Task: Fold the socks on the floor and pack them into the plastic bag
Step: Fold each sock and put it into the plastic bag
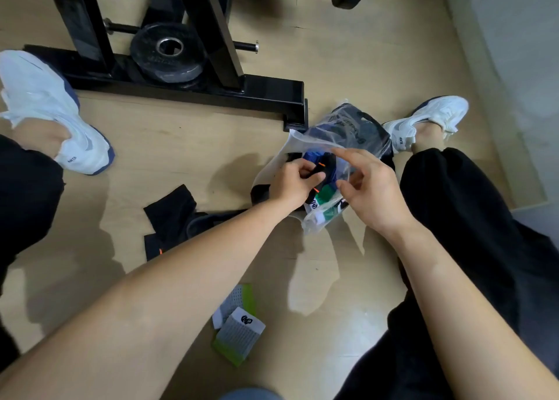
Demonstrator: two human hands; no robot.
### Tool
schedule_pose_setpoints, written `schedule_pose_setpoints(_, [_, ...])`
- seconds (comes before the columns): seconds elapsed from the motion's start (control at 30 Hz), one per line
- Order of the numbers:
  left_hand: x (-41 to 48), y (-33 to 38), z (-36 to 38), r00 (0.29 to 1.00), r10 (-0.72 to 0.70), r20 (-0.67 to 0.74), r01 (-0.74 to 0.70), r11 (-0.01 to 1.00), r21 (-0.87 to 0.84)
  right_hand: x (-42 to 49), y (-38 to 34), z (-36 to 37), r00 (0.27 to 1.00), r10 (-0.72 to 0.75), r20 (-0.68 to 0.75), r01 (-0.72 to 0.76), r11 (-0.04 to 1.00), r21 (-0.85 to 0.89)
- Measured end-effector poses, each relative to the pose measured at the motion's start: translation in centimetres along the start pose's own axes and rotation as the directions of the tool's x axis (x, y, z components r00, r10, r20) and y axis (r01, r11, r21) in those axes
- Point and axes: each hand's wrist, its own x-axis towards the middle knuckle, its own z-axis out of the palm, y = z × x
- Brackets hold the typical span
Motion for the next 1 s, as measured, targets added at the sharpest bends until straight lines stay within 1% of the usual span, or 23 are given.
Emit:
schedule_pose_setpoints(0.1, [0.9, 0.0, 0.9, 0.999, -0.004, 0.033, 0.002, 0.997, 0.071, -0.1, -0.2, 0.1, 1.000, 0.013, -0.001, -0.013, 1.000, 0.010])
schedule_pose_setpoints(0.23, [0.6, 1.0, 1.1, 0.978, 0.069, 0.195, -0.106, 0.977, 0.185, -0.1, -0.1, 0.2, 1.000, 0.017, 0.000, -0.017, 1.000, 0.013])
schedule_pose_setpoints(0.3, [0.4, 0.7, 1.1, 0.970, 0.055, 0.236, -0.110, 0.968, 0.224, -0.1, 0.2, 0.3, 1.000, 0.020, 0.008, -0.020, 1.000, 0.010])
schedule_pose_setpoints(0.37, [0.3, -0.1, 0.4, 0.966, 0.075, 0.246, -0.121, 0.977, 0.178, -0.2, 0.2, 0.4, 1.000, 0.020, 0.019, -0.020, 1.000, 0.003])
schedule_pose_setpoints(0.47, [-0.6, -0.9, -1.3, 0.960, 0.144, 0.239, -0.157, 0.987, 0.036, -0.2, 0.1, 0.8, 0.999, 0.037, 0.038, -0.037, 0.999, 0.001])
schedule_pose_setpoints(0.53, [-1.6, -1.3, -3.2, 0.966, 0.165, 0.200, -0.164, 0.986, -0.022, -0.3, -0.1, 1.3, 0.997, 0.039, 0.065, -0.038, 0.999, -0.020])
schedule_pose_setpoints(0.6, [-2.7, -1.5, -5.6, 0.970, 0.195, 0.146, -0.194, 0.981, -0.020, -0.4, -0.2, 1.5, 0.996, 0.016, 0.082, -0.010, 0.997, -0.074])
schedule_pose_setpoints(0.67, [-3.6, -2.4, -8.6, 0.973, 0.221, 0.066, -0.227, 0.968, 0.105, -0.6, -0.8, 1.7, 0.997, -0.046, 0.070, 0.057, 0.984, -0.171])
schedule_pose_setpoints(0.73, [-4.4, -3.8, -11.9, 0.975, 0.221, -0.007, -0.209, 0.930, 0.303, -0.8, -1.8, 1.6, 0.993, -0.118, 0.001, 0.115, 0.960, -0.257])
schedule_pose_setpoints(0.77, [-4.9, -4.5, -13.2, 0.980, 0.199, -0.018, -0.175, 0.899, 0.402, -1.0, -2.5, 1.6, 0.987, -0.156, -0.044, 0.139, 0.953, -0.268])
schedule_pose_setpoints(0.83, [-5.5, -5.8, -15.2, 0.995, 0.097, 0.019, -0.090, 0.815, 0.572, -1.3, -3.8, 1.6, 0.970, -0.223, -0.095, 0.195, 0.950, -0.243])
schedule_pose_setpoints(0.87, [-5.7, -6.5, -15.8, 0.998, 0.023, 0.056, -0.054, 0.758, 0.651, -1.4, -4.3, 1.6, 0.966, -0.241, -0.088, 0.217, 0.951, -0.222])
schedule_pose_setpoints(0.93, [-6.1, -8.0, -16.4, 0.985, -0.125, 0.123, -0.017, 0.633, 0.774, -1.8, -4.9, 2.2, 0.966, -0.260, -0.004, 0.255, 0.949, -0.184])
schedule_pose_setpoints(1.0, [-6.5, -9.1, -16.3, 0.965, -0.176, 0.193, -0.063, 0.561, 0.825, -2.2, -4.9, 3.0, 0.957, -0.252, 0.142, 0.269, 0.957, -0.112])
